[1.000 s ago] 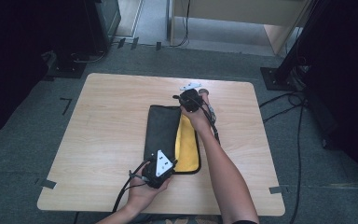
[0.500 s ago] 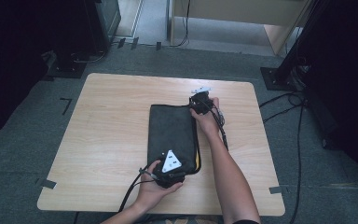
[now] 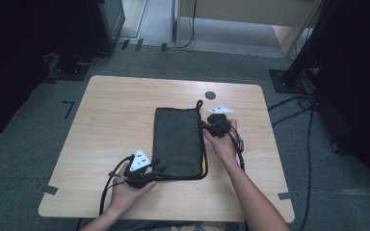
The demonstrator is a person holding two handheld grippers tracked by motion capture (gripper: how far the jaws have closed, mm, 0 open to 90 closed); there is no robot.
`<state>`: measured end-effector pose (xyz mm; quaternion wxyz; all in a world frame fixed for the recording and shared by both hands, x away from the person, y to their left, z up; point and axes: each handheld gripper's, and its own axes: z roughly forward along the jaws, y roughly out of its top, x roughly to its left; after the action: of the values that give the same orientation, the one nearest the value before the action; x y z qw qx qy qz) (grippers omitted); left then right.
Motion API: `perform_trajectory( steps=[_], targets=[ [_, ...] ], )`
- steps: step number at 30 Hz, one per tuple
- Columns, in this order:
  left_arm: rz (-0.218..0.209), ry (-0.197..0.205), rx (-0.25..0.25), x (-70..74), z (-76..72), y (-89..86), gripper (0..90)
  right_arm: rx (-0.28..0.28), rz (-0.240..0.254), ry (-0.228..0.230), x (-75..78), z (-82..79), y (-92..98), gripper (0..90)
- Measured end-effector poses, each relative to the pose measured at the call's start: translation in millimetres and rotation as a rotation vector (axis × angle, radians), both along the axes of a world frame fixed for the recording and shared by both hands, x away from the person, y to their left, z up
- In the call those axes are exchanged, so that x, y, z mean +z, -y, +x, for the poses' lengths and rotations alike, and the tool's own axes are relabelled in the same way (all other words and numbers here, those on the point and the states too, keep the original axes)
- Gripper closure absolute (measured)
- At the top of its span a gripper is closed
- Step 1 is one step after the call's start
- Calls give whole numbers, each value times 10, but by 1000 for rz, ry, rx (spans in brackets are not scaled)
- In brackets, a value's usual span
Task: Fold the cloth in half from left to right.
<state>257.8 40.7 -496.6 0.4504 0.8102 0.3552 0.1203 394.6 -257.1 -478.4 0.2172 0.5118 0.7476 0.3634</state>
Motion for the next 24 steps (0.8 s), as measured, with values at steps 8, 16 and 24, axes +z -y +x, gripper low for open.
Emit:
perform_trajectory(
  steps=[8,16,24],
  targets=[
    [102,8,-47,-149,-167,-14,580,66,4,-7,-53,-672,26,654],
    [132,18,-54,-179,-221,4,574,96,79,-41,-129,-1267,13,657],
    [137,17,-56,-200,-220,-2,573,97,135,-102,-303,-1479,-13,681]
  ],
)
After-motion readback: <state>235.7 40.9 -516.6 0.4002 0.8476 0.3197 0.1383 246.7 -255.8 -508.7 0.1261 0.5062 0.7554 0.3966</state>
